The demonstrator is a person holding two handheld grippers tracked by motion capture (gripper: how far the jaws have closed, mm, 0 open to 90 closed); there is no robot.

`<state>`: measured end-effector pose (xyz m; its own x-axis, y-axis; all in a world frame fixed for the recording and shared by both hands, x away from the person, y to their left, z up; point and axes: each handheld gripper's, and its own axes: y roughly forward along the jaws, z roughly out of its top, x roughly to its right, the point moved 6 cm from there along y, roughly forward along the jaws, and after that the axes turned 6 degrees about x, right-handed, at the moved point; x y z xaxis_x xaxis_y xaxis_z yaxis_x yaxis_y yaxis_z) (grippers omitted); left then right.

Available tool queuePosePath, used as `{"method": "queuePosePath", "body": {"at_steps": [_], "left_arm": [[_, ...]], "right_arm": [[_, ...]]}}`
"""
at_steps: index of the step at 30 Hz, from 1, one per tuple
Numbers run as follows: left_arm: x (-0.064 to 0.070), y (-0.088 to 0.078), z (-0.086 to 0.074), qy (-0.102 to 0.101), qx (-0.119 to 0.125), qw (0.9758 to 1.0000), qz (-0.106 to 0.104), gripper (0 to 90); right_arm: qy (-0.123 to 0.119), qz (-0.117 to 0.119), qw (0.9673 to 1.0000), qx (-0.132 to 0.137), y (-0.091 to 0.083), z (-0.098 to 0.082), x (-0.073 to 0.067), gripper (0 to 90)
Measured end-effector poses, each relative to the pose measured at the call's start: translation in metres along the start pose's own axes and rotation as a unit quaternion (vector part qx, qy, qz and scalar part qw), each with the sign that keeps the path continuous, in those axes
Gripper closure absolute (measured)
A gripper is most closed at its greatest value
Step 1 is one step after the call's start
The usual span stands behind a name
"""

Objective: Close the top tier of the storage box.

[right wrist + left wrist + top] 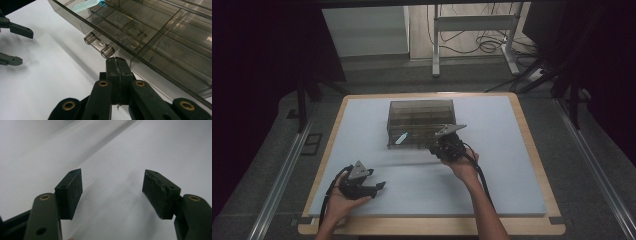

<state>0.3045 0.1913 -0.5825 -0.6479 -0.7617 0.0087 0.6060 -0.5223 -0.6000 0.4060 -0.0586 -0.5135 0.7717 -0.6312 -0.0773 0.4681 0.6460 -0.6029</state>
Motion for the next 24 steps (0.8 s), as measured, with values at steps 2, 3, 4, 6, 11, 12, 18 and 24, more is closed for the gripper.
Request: {"method": "queuePosePath", "body": {"at_steps": [2, 3, 4, 6, 11, 12, 18, 24], "left_arm": [[0.000, 0.000, 0.000, 0.001, -0.001, 1.0000, 0.000, 33.0], [0.000, 0.001, -0.001, 0.001, -0.002, 1.0000, 0.000, 33.0], [0.000, 0.001, -0.001, 0.001, -0.002, 1.0000, -0.001, 33.0], [0.000, 0.001, -0.001, 0.001, -0.002, 1.0000, -0.001, 33.1], [0.000, 0.001, -0.001, 0.000, -0.002, 1.0000, -0.001, 33.1], [0.000, 0.001, -0.001, 0.000, -0.003, 1.0000, -0.001, 33.1], [0.000, 0.001, -0.001, 0.000, -0.002, 1.0000, -0.001, 33.1], [-0.001, 0.000, -0.001, 0.000, -0.002, 1.0000, -0.001, 33.2]], "right_arm": [[0.002, 0.000, 1.0000, 0.001, 0.000, 0.000, 0.001, 88.6], [0.002, 0.000, 1.0000, 0.001, 0.000, 0.000, 0.001, 88.6], [0.003, 0.000, 1.0000, 0.001, 0.001, 0.000, 0.002, 88.6], [0.003, -0.001, 1.0000, 0.002, 0.001, 0.001, 0.003, 88.6], [0.005, -0.002, 1.0000, 0.002, 0.001, 0.003, 0.005, 88.6], [0.005, -0.002, 1.0000, 0.002, 0.002, 0.004, 0.005, 88.6], [0.007, -0.002, 1.0000, 0.001, 0.003, 0.006, 0.008, 88.6], [0.012, -0.007, 0.9999, 0.002, 0.005, 0.008, 0.012, 88.6]]}}
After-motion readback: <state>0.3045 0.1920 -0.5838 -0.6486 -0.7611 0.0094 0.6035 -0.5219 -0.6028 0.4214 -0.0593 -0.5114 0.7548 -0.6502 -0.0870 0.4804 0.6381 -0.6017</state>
